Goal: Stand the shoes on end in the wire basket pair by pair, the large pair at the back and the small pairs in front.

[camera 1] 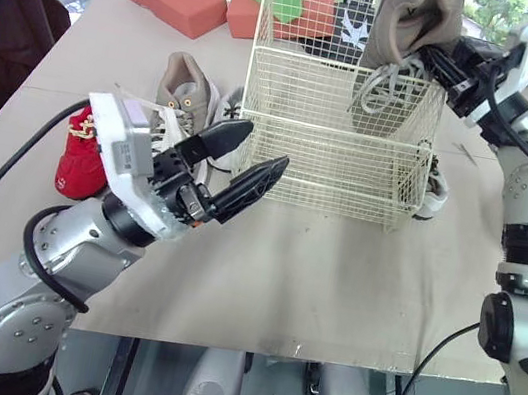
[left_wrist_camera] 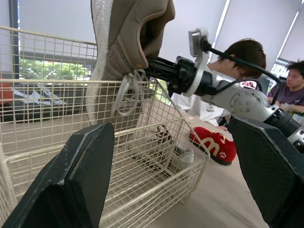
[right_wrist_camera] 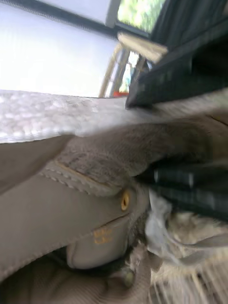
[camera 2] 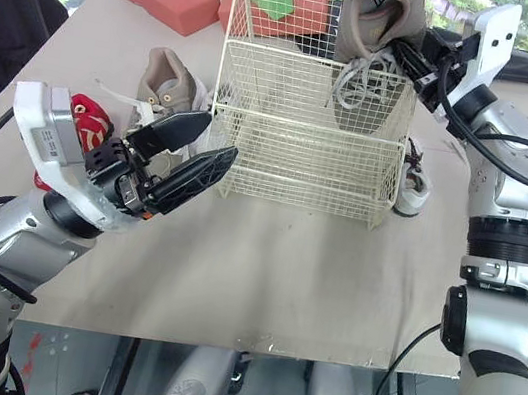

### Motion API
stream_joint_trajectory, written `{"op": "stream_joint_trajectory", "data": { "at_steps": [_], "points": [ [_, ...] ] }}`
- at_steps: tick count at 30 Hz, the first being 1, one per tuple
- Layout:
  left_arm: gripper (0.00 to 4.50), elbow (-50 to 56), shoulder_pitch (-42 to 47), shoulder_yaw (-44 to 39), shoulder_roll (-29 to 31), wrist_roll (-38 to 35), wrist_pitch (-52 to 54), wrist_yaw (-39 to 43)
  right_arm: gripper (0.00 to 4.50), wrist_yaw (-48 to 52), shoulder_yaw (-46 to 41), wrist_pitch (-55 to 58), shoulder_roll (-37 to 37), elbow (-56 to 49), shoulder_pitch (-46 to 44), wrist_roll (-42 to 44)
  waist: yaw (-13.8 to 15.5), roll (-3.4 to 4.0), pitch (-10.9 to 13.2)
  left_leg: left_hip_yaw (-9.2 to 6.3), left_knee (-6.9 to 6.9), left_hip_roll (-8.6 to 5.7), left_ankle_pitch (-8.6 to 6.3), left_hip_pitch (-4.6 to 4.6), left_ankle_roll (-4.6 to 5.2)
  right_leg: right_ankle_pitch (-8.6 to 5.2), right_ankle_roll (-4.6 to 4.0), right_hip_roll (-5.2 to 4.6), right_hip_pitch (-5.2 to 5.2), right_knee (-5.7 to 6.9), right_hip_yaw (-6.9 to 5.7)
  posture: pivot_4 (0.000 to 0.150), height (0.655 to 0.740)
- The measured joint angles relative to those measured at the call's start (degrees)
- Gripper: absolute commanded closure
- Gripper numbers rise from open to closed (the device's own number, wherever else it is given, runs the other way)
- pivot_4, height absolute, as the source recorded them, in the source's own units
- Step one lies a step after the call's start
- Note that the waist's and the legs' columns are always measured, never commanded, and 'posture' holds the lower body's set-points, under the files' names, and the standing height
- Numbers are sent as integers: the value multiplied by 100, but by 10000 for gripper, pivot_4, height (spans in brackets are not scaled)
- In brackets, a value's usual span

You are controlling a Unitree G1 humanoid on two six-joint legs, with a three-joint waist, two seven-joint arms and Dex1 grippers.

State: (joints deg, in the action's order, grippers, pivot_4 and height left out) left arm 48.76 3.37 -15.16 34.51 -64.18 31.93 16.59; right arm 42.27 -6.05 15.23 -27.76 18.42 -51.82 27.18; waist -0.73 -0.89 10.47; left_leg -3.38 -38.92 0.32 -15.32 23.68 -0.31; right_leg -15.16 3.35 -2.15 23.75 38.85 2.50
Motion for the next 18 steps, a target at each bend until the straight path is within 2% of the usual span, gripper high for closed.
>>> {"op": "stream_joint_trajectory", "data": {
  "at_steps": [2,5,11,13,17,18],
  "points": [
    [3483,-15,0,15,-1,5,-14,6,5858,-9,-147,285,-59,-493,394,167,11,-1,-1,-2,-4,0,-3,-1,6,0,0,-1,-4,1,-4,1500,7400],
    [3483,-34,0,52,0,3,-16,74,5858,-110,-364,700,-143,-1086,818,420,-1,0,0,-2,-5,-1,-6,-4,10,0,0,0,-5,5,2,1500,7400],
    [3483,-172,34,225,49,-4,-7,293,5858,-303,-869,1371,-446,-2142,1057,1007,-17,2,0,-2,-5,-2,-9,-8,16,0,0,8,-4,8,3,1500,7400],
    [3483,-237,41,228,84,-5,0,340,276,-305,-991,1552,-562,-2400,1135,1199,-12,2,0,-1,-5,-1,-11,-7,19,0,0,9,-5,6,1,1500,7400],
    [3483,-463,188,444,220,-20,81,740,81,-581,-1604,2350,-1155,-3338,1833,1846,50,3,0,0,-5,-3,-12,2,21,0,0,1,-8,-1,-8,1500,7400],
    [1741,-523,240,508,241,-25,135,872,11,-658,-1789,2534,-1380,-3610,2155,1925,71,2,-1,1,-6,-3,-12,2,21,0,0,1,-9,-5,-8,1500,7400]
  ]
}}
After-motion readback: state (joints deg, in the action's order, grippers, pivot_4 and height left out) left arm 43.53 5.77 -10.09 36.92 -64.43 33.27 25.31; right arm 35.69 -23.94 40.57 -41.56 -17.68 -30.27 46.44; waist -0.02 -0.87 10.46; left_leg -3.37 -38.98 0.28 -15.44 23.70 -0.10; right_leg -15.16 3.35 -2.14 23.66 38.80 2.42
